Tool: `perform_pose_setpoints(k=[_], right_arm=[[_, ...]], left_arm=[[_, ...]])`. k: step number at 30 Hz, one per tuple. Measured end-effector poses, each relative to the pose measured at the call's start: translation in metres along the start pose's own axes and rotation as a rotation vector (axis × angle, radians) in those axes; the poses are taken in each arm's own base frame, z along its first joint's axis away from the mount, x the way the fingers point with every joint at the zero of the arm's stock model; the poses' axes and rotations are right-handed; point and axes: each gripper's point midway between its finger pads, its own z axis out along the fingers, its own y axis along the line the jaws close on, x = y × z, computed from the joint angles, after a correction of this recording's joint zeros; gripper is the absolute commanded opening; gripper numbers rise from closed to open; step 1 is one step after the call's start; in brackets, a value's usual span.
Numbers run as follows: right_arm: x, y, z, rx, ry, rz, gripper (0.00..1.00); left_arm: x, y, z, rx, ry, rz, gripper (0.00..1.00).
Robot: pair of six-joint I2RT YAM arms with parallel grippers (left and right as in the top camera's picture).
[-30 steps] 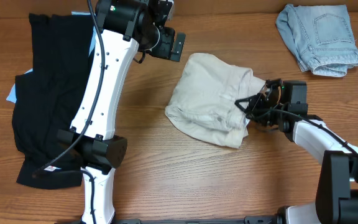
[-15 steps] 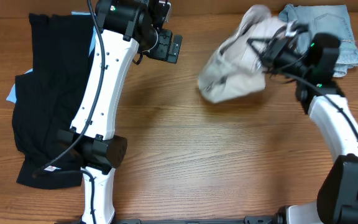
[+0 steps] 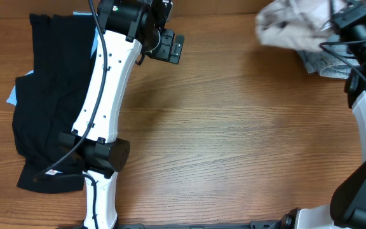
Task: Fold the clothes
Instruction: 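Carry the folded shorts with the right gripper to the top-right corner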
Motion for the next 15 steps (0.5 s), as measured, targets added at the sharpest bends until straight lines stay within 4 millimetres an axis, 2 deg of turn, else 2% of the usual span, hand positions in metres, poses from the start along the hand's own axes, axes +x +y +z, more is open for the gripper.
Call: perform_pose_setpoints(k=[3,5,10,11,15], right_arm=[[-0.02,-0.013,0.005,-0.005,-0.062,-0.015,0.04],[-0.029,-0.028,0.016,-0.014,-0.078,-0.02,0.04],[-0.038,-0.086,0.057,-0.009,-0.049,0.0,0.04],[-0.038,-0.103,0.065,0.002,-0.039,0.01,0.04],[-0.039,-0.157,0.077,0.037,-0.016,0.029,0.04]], left_arm=[[0.0,0.0,0.0,-0.001,0.0,0.0,1.0],[0.0,0.001,0.0,-0.004,-0.001,0.0,0.99],[-0.005,0.001,0.0,-0.006,-0.02,0.0,1.0],[-0.006,0.001,0.0,-0.005,-0.025,0.0,1.0],[-0.012,0.0,0.0,-0.003,-0.049,0.0,1.0]])
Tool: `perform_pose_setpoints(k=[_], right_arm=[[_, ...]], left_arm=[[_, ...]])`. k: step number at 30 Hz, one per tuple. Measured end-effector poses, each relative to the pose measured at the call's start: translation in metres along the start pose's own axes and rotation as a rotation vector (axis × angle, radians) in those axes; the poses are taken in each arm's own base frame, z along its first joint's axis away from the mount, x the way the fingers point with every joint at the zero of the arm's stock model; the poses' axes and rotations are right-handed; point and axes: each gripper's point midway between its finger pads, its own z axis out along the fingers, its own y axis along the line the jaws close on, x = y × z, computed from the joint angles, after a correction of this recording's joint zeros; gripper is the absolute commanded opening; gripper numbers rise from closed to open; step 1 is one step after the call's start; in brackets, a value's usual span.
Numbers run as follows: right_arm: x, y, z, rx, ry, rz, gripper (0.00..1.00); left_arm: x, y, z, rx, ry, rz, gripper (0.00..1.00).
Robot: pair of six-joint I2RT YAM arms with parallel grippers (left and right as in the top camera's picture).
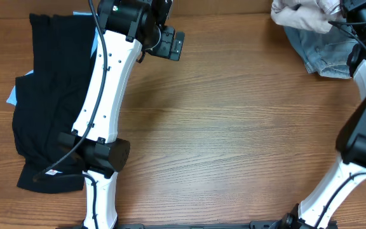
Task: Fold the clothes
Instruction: 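Carry the folded shorts with the right gripper to the top-right corner, then place the shorts on the jeans and open the right gripper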
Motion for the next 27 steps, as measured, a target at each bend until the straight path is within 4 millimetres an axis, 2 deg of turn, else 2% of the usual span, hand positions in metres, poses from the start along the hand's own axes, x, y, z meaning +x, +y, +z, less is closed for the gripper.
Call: perform_pose_setpoints(k=[5,6,7,9,10,16,17,19,23,27], right_arm=[[-0.004,-0.051,-0.014,0.096,0.032,0.046,0.04],[-0.003,-0.059,-0.018,0.126,0.048,0.059,0.11],[-0.002,-0.069,-0.023,0.164,0.07,0.077,0.35],[0.005,-0.086,-0.032,0.229,0.111,0.114,0.6],[0.012,-0.096,-0.037,0.276,0.141,0.136,0.68],[0.066,-0.135,-0.07,0.479,0.329,0.238,0.77],[0.074,-0.141,-0.077,0.515,0.355,0.249,0.81],[0.085,-0.15,-0.09,0.572,0.397,0.263,0.91],[0.087,-0.156,-0.114,0.646,0.438,0.263,0.98],[0.058,-0.131,-0.133,0.689,0.414,0.151,1.0]], left_arm=[[-0.006,-0.001,0.0,0.002,-0.023,0.0,1.0],[-0.006,-0.001,0.0,0.003,-0.026,0.0,1.0],[-0.007,-0.001,0.0,0.003,-0.029,0.0,1.0],[-0.009,-0.001,0.0,0.004,-0.038,0.0,1.0],[-0.01,-0.001,0.0,0.004,-0.041,0.0,1.0],[-0.011,-0.001,0.0,0.004,-0.044,0.0,1.0],[-0.011,-0.001,0.0,0.004,-0.044,0.0,1.0],[-0.011,-0.001,0.0,0.004,-0.044,0.0,1.0],[-0.011,-0.001,0.0,0.004,-0.045,0.0,1.0],[-0.011,-0.001,0.0,0.004,-0.045,0.0,1.0]])
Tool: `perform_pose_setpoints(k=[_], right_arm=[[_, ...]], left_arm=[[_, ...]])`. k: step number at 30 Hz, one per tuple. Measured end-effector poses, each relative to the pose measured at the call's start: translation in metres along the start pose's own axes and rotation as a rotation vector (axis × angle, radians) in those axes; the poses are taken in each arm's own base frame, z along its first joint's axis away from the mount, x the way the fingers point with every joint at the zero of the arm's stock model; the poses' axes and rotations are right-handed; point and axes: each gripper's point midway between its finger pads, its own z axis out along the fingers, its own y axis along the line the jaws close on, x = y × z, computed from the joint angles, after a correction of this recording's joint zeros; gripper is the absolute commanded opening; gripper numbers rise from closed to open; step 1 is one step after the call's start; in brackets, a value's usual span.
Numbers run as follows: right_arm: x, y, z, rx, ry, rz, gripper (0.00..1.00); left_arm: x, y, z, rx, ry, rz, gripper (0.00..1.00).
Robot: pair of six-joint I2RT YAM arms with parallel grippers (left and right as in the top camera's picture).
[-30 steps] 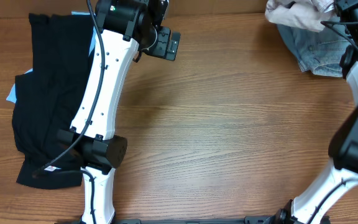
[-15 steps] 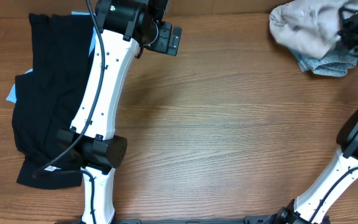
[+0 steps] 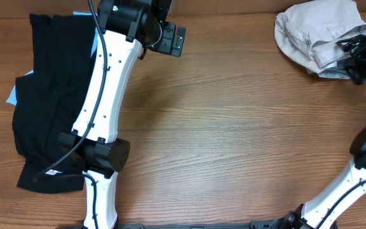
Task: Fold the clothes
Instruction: 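Place the shorts on the jeans and open the right gripper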
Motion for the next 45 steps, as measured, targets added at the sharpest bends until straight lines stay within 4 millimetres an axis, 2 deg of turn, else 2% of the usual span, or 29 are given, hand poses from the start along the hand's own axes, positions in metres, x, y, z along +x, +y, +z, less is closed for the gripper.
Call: perform_pose_setpoints(k=[1,4,7,8,11,13,15,17,18,19,21,25,28,31,36,39,43,45], right_arm=[[-0.004,0.005,-0.009,0.005,-0.021,-0.026,1.0],[-0.024,0.041,-0.049,-0.006,-0.134,-0.187,1.0],[-0.038,0.087,-0.082,-0.037,-0.255,-0.387,1.0],[-0.044,0.108,-0.091,-0.039,-0.311,-0.476,1.0],[-0.05,0.14,-0.09,-0.011,-0.407,-0.619,1.0],[-0.05,0.156,-0.075,0.031,-0.455,-0.717,1.0],[-0.051,0.166,-0.05,0.083,-0.503,-0.818,1.0],[-0.049,0.163,-0.024,0.138,-0.513,-0.869,1.0],[-0.048,0.154,-0.003,0.18,-0.507,-0.889,1.0],[-0.047,0.146,0.009,0.208,-0.5,-0.895,1.0],[-0.044,0.118,0.039,0.277,-0.464,-0.894,1.0],[-0.037,0.043,0.087,0.397,-0.358,-0.83,1.0],[-0.031,0.003,0.103,0.433,-0.302,-0.751,1.0],[-0.03,-0.005,0.104,0.407,-0.277,-0.694,1.0],[-0.029,-0.005,0.101,0.347,-0.245,-0.643,1.0],[-0.026,-0.003,0.092,0.328,-0.199,-0.611,1.0],[-0.022,0.008,0.064,0.336,-0.135,-0.562,1.0],[-0.026,0.027,0.038,0.339,-0.13,-0.548,1.0]], left_arm=[[0.0,0.0,0.0,0.0,0.0,0.0,1.0],[0.0,0.0,0.0,0.0,-0.001,0.0,1.0],[-0.002,0.0,0.0,0.001,-0.008,0.0,1.0],[-0.003,0.0,0.0,0.001,-0.012,0.0,1.0],[-0.004,-0.001,0.0,0.002,-0.016,0.0,1.0],[-0.004,0.0,0.0,0.002,-0.016,0.0,1.0],[-0.004,0.0,0.0,0.002,-0.016,0.0,1.0],[-0.004,-0.001,0.0,0.002,-0.016,0.0,1.0],[-0.004,-0.001,0.0,0.002,-0.016,0.0,1.0],[-0.004,0.0,0.0,0.002,-0.016,0.0,1.0],[-0.004,0.0,0.0,0.002,-0.016,-0.004,1.0],[-0.004,0.0,0.0,0.002,-0.016,-0.013,1.0],[-0.004,0.0,0.0,0.002,-0.016,-0.017,1.0],[-0.004,-0.001,0.0,0.002,-0.016,-0.023,1.0],[-0.004,0.0,0.0,0.002,-0.016,-0.027,1.0],[-0.004,0.0,0.0,0.002,-0.016,-0.027,1.0],[-0.004,0.0,0.0,0.002,-0.016,-0.027,1.0],[-0.004,0.0,0.0,0.002,-0.016,-0.027,1.0]])
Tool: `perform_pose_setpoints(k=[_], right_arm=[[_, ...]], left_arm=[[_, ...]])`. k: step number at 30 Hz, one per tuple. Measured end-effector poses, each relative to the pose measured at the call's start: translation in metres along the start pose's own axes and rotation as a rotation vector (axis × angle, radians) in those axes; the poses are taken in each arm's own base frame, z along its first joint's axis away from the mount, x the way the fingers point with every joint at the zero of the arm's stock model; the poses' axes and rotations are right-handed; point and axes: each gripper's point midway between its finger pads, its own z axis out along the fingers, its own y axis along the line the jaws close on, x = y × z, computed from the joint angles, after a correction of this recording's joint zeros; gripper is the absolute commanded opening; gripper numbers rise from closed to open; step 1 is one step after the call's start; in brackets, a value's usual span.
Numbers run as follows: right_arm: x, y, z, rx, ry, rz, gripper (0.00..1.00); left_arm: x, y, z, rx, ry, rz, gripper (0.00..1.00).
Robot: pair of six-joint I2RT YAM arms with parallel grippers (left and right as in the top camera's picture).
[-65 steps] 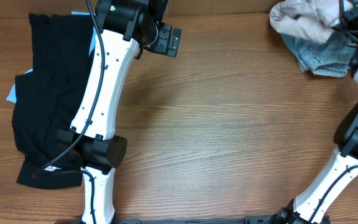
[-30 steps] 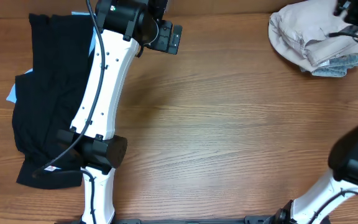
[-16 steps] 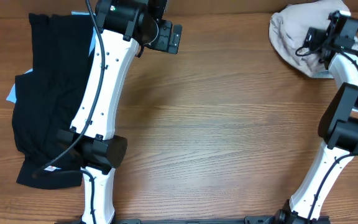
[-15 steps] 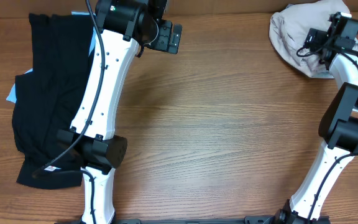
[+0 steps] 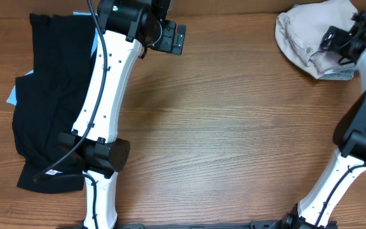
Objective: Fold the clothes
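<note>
A crumpled beige garment (image 5: pixel 300 32) lies heaped at the table's far right corner. A strip of blue-grey denim (image 5: pixel 343 75) peeks from under its lower right edge. My right gripper (image 5: pixel 334 43) rests on the right part of that heap; its jaws are too dark to read. A black garment (image 5: pixel 46 95) is spread flat along the left side, with light blue cloth (image 5: pixel 11 97) showing beneath it. My left gripper (image 5: pixel 172 38) hovers over bare wood at the far centre-left, holding nothing visible.
The left arm's white links (image 5: pixel 103 89) run from the near edge over the black garment's right side. The right arm (image 5: pixel 361 127) rises along the right edge. A brown wall borders the wooden table (image 5: pixel 234 127) at the far side.
My right gripper was just off the right side of the beige heap; now it sits up and to the left, on the heap. The beige cloth has shifted slightly. The left arm is unchanged.
At first the beige garment hung blurred from my right gripper beside the denim. It was then farther to the far right, with the denim exposed. Later it lay heaped over the denim with the gripper beside it. The gripper is now on the heap.
</note>
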Motion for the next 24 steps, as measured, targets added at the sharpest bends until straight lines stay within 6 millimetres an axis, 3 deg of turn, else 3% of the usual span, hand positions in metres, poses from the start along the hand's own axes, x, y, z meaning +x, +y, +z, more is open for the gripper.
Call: perform_pose_setpoints(k=[2,4,8,9,11,12,15,16,19,21,24], right_arm=[[-0.023,0.006,-0.04,-0.002,-0.024,0.012,1.0],[-0.054,0.019,-0.101,-0.017,-0.09,0.033,1.0],[-0.131,0.055,-0.278,-0.083,-0.428,0.036,1.0],[-0.146,0.065,-0.336,-0.103,-0.553,0.023,1.0],[-0.156,0.082,-0.442,-0.142,-0.767,-0.006,1.0],[-0.153,0.089,-0.486,-0.157,-0.851,-0.019,1.0],[-0.123,0.105,-0.601,-0.195,-1.048,-0.052,1.0],[-0.113,0.108,-0.626,-0.205,-1.09,-0.061,1.0],[-0.089,0.113,-0.671,-0.218,-1.169,-0.077,1.0],[-0.08,0.114,-0.681,-0.22,-1.18,-0.079,1.0],[-0.072,0.114,-0.68,-0.219,-1.159,-0.075,1.0]], left_arm=[[0.0,0.0,0.0,0.0,0.0,0.0,1.0],[0.0,0.0,0.0,0.0,0.0,0.0,1.0],[0.0,0.0,0.0,0.0,0.0,0.0,1.0],[0.0,0.0,0.0,0.0,0.0,0.0,1.0],[0.0,0.0,0.0,0.0,0.0,0.0,1.0],[0.0,0.0,0.0,0.0,0.0,0.0,1.0],[0.0,0.0,0.0,0.0,0.0,0.0,1.0],[0.0,0.0,0.0,0.0,0.0,0.0,1.0],[0.0,0.0,0.0,0.0,0.0,0.0,1.0],[0.0,0.0,0.0,0.0,0.0,0.0,1.0],[0.0,0.0,0.0,0.0,0.0,0.0,1.0]])
